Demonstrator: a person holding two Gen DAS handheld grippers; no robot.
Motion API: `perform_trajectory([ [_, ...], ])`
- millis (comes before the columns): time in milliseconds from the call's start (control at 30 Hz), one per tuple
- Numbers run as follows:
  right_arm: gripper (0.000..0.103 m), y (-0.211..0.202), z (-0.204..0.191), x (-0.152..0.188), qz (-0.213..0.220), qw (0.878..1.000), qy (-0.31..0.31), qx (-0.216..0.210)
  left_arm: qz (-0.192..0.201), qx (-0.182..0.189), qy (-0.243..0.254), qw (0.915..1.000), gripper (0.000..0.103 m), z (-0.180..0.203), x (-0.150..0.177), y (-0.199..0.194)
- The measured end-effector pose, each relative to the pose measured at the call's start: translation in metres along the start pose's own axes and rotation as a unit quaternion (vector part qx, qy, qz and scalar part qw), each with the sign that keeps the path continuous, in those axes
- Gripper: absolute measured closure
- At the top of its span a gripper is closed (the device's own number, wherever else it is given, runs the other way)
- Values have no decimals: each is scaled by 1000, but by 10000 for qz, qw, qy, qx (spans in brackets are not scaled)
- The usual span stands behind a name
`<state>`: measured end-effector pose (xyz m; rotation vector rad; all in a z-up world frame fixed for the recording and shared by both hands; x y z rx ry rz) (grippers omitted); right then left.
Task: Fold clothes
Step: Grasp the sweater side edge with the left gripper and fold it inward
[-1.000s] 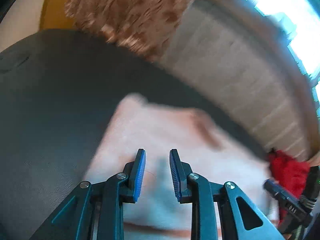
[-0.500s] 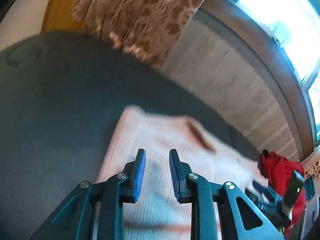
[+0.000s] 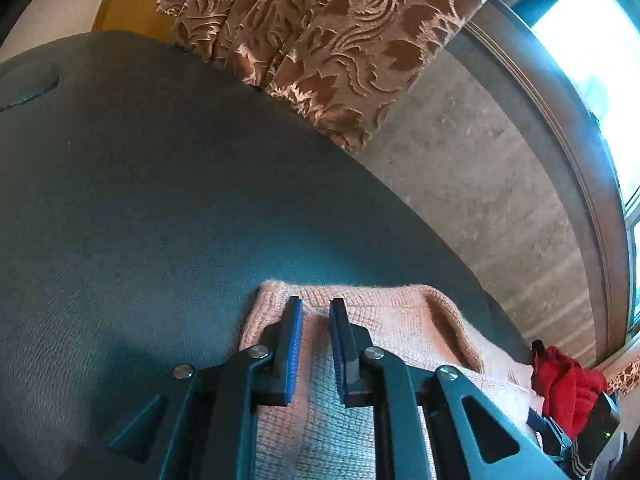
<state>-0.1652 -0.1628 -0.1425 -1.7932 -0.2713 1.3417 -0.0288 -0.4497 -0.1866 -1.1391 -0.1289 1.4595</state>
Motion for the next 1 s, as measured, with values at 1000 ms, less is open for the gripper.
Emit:
perform_trajectory([
  [1000,8,-16,17,-10,-118,9960,583,-667,-237,-440,443,9978,77,19,-20,16],
])
Point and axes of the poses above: each gripper's, at about its wrist camera, not at the fingertips, and y roughly the way its jaws point, z to its right, x to its underside, the point moved 9 cm from there along y, roughly the way its jaws point, and after that the axes turned 2 degrees about -x, right-handed, at the moved point
